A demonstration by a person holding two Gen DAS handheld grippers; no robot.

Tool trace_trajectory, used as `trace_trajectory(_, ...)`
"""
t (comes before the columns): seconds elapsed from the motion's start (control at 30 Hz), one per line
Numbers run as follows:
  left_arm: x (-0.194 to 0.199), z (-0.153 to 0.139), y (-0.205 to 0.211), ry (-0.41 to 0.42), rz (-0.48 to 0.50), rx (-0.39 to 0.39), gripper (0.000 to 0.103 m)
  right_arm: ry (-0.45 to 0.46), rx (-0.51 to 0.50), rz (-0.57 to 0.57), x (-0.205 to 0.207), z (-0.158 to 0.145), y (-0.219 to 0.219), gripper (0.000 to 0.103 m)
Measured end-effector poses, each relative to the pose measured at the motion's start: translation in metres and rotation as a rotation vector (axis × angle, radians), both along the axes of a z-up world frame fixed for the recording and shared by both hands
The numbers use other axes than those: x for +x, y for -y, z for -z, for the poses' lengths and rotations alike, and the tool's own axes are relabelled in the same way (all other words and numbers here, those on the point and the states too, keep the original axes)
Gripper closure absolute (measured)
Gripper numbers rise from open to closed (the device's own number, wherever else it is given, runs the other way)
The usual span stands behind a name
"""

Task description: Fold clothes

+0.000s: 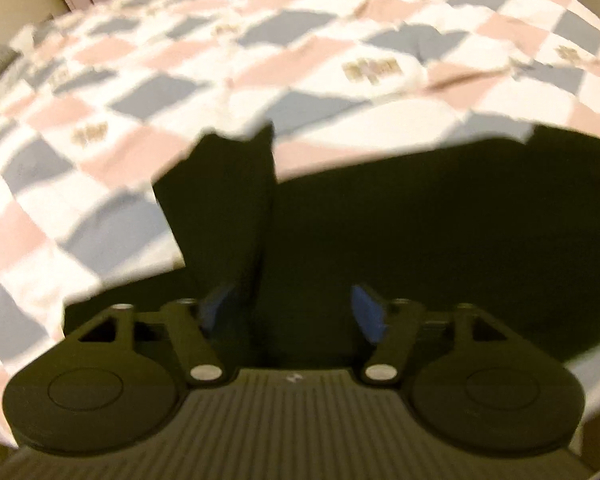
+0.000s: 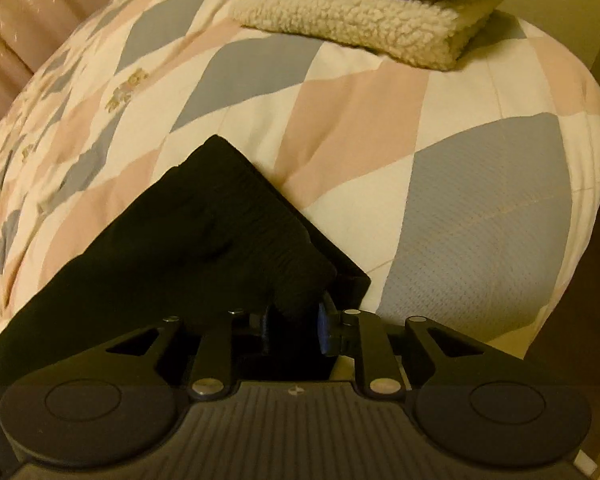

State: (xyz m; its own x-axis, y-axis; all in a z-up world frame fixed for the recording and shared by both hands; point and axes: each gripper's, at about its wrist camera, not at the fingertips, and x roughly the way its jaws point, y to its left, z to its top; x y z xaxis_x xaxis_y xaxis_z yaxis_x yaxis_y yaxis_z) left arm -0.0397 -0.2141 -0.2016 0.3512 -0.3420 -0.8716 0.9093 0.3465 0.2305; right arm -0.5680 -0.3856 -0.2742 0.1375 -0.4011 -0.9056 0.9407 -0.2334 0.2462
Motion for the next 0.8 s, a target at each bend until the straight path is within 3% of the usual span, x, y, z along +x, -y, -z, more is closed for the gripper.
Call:
trace_trajectory(0.13,0.017,0.024,0.054,0.092,0.012,0.001,0.032,-0.027,0.007,-0.027,0.004,0.001,0.002,0.080)
trace_trajectory(0.3,0.051,0.086,0.103,0.214,0.007,0.106,0.035,-0.056,0.025,-0.067,0.005,0.010,0.018,0.080)
trace_trajectory(0.37,0.065,0.100,0.107,0.180,0.008,0.103,0.056,-0.069,0.031,-0.077,0.007,0.012,0.020,0.080)
trace_trajectory(0.4,0.072,0.103,0.106,0.152,-0.003,0.093,0.097,-0.077,0.037,-0.083,0.008,0.012,0.021,0.080)
trace_trajectory(0.43,0.080,0.102,0.102,0.132,-0.028,0.080,0.099,-0.083,0.045,-0.088,0.009,0.011,0.022,0.081)
trace_trajectory(0.53,0.103,0.066,0.068,0.103,-0.170,-0.090,0.099,-0.078,0.068,-0.099,0.007,0.006,0.029,0.084)
trace_trajectory(0.67,0.151,-0.010,-0.025,0.022,-0.500,-0.358,0.100,-0.071,0.072,-0.136,0.001,-0.007,0.037,0.085)
trace_trajectory(0.8,0.193,-0.018,-0.132,-0.119,-0.789,-0.428,0.100,-0.065,0.082,-0.123,0.000,-0.009,0.042,0.085)
